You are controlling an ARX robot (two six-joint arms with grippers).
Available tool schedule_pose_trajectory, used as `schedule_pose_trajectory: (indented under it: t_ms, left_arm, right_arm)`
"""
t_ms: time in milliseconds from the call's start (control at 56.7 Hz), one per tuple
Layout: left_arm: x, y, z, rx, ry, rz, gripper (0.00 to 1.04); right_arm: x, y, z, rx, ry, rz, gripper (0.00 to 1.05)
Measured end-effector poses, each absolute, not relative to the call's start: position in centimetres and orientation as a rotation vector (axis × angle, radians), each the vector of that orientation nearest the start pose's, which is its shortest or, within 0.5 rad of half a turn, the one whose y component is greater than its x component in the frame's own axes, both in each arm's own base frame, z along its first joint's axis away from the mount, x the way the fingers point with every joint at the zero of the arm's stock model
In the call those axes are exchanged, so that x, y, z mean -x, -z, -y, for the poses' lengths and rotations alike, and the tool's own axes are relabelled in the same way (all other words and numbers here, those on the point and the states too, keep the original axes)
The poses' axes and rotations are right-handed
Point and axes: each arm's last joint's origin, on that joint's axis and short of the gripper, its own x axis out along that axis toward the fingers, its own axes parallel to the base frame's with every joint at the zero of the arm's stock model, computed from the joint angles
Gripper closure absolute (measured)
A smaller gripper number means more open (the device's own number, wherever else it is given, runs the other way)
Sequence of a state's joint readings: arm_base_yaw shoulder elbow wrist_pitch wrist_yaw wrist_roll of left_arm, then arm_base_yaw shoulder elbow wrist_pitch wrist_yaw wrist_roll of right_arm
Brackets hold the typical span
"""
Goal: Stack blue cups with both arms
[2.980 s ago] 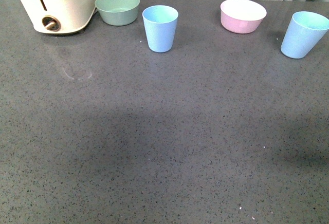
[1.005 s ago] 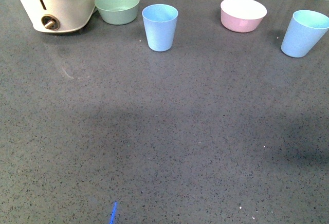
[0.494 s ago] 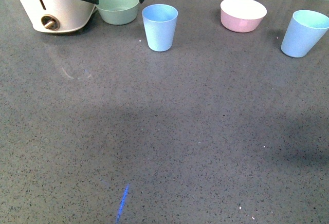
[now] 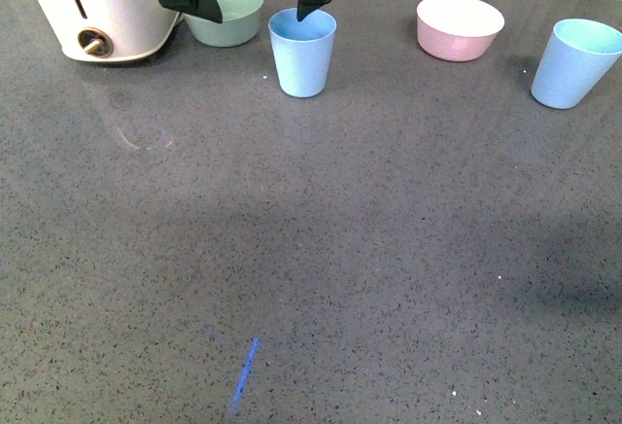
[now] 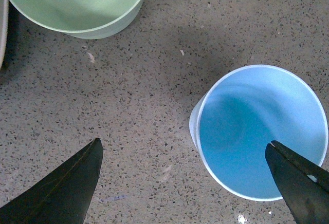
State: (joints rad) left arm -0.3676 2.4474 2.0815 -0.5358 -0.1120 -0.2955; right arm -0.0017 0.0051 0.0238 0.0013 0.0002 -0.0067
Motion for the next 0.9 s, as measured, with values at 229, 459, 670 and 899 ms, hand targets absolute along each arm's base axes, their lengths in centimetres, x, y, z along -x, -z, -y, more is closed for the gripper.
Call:
schedule_pose_trajectory:
  t_ms: [229, 459, 670, 899]
  left_arm:
    - [-50.6, -15.4, 19.8, 0.06, 0.105, -0.931, 0.09]
    - [-51.0, -14.9, 20.7, 0.051, 0.106, -0.956, 0.25]
    - [-51.1, -14.6, 20.8, 0.058, 0.094, -0.977, 0.59]
    - [-50.9, -15.4, 21.2, 0.094, 0.086, -0.998, 0.99]
  right_arm:
    - [-9.7, -17.1, 0.0, 0.007, 0.002, 0.02, 0.09]
    - [-9.7, -17.1, 0.0, 0.007, 0.002, 0.02, 0.09]
    - [-9.7, -17.1, 0.0, 0.007, 0.002, 0.02, 0.09]
    - [-9.7, -17.1, 0.0, 0.007, 0.002, 0.02, 0.09]
